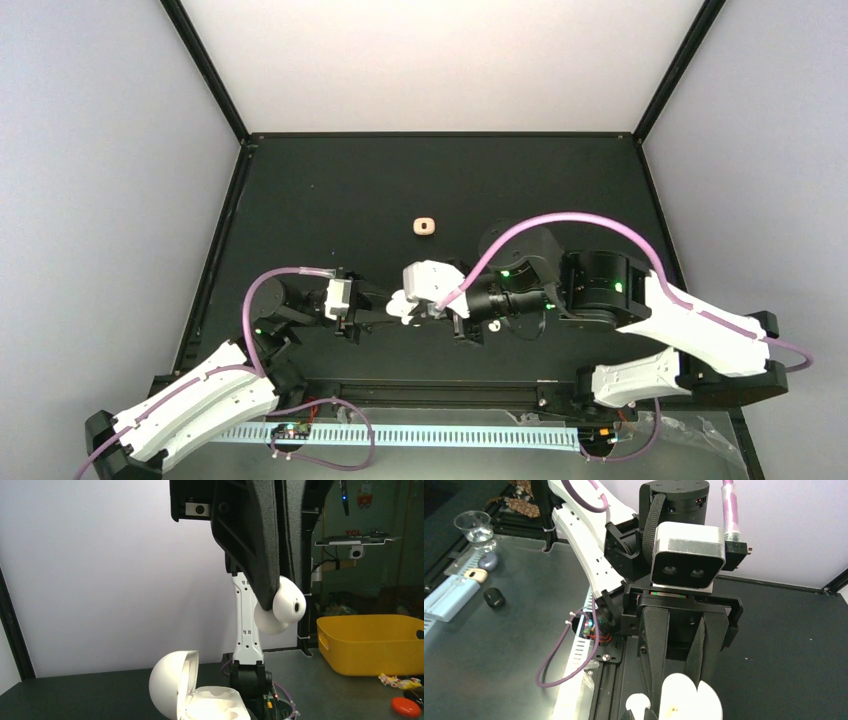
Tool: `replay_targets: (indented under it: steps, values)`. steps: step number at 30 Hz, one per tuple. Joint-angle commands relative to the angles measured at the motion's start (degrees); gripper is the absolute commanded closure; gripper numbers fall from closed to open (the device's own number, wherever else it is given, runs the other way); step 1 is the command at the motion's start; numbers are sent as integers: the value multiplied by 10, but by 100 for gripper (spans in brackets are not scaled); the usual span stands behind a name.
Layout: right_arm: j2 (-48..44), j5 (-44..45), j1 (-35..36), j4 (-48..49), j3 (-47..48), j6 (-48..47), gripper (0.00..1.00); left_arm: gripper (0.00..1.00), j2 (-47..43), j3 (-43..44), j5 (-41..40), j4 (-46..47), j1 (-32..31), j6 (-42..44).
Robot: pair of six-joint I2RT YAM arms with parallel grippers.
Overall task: Insert the wireless bluetooth earbuds into the charging case
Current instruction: Place the earbud in the charging case.
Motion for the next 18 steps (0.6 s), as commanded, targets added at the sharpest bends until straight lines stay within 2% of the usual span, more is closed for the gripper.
replay_targets:
  steps: [1,18]
  values:
    - [28,52,17,-20,27,-22,99,98,-6,22,13,-10,-4,12]
    - [53,140,27,-10,18,-24,99,98,-7,21,12,-17,-7,10]
